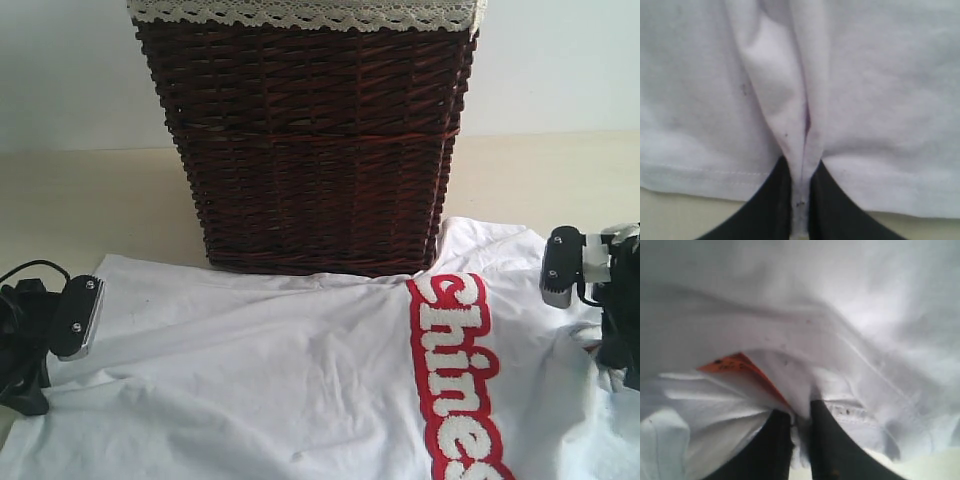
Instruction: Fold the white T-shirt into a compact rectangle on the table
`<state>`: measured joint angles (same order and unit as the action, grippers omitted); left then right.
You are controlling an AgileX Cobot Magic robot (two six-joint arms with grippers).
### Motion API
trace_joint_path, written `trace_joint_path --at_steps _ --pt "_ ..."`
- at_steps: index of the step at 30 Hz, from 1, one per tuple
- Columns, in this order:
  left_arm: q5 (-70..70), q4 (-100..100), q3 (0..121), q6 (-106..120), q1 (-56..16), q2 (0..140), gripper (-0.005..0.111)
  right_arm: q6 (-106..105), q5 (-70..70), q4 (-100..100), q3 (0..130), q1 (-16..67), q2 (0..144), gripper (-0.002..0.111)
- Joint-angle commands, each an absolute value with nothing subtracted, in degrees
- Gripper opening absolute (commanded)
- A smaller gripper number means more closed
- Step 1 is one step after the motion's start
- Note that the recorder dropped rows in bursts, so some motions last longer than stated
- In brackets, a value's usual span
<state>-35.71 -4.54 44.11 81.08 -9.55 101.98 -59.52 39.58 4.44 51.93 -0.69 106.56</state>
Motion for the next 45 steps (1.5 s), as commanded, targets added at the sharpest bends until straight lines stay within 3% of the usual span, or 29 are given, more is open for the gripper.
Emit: trace_joint_path --at_steps 1,16,23,30,45 --pt "-35.0 -6.9 45.4 79.0 -9.9 101.4 0.000 -52.9 43.5 8.8 53.0 -0.7 104.0 0.000" --pt "-50.5 6.3 48.3 54.3 -9.5 77.2 0.000 -51.2 64.6 7.7 58.3 -0.7 73.7 0.000" --pt "-55.7 2.4 51.3 50.2 -5.1 57.6 0.000 -46.0 63.0 3.5 58.3 -0.7 59.3 0.000" --pt "-54.1 4.5 53.0 45.4 -5.1 42.3 0.000 -46.9 61.8 -6.6 58.3 -0.7 47.7 0.000" --pt "-70.0 5.2 63.3 41.5 -5.1 29.6 0.000 -36.9 65.1 0.9 63.5 -0.7 29.2 0.000"
